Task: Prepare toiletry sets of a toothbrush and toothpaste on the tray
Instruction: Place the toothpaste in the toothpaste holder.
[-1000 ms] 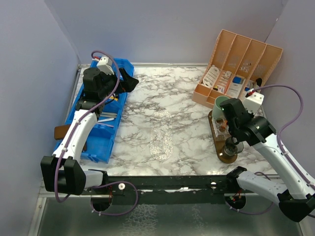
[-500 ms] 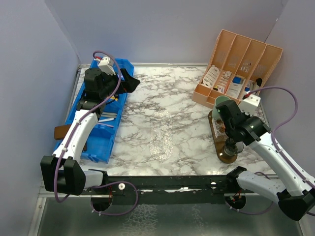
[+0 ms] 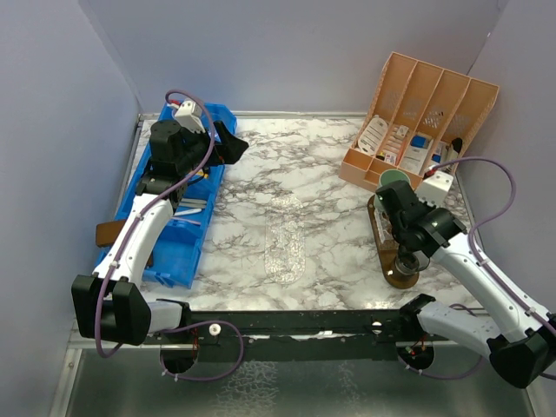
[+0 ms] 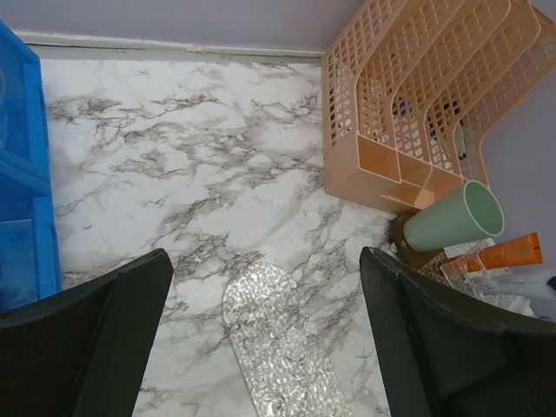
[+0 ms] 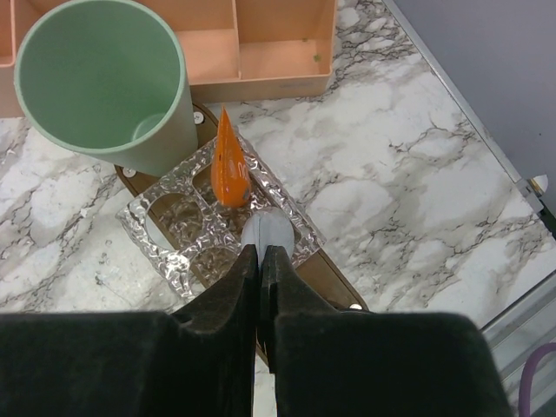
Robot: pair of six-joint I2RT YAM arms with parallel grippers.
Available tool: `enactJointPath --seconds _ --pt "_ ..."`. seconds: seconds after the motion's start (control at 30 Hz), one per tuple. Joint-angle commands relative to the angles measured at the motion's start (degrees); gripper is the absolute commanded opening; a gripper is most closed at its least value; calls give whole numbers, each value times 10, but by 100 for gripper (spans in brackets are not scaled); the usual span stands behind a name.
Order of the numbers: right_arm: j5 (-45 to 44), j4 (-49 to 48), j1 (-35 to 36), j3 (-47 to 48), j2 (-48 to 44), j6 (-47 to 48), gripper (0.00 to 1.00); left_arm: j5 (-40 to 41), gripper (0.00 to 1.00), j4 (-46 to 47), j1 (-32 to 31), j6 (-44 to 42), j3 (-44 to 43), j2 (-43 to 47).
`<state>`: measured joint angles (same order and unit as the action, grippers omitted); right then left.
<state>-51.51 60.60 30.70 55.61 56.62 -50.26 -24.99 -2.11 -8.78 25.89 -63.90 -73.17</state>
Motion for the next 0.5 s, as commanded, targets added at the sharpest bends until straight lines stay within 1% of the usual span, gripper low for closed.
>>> enactJointPath --seconds 0.0,0.47 --pt "-21 -42 -9 -12 3 -2 4 6 93 9 -5 -11 2 7" --pt "20 -83 -50 -38 8 10 6 6 93 9 -7 -10 1 3"
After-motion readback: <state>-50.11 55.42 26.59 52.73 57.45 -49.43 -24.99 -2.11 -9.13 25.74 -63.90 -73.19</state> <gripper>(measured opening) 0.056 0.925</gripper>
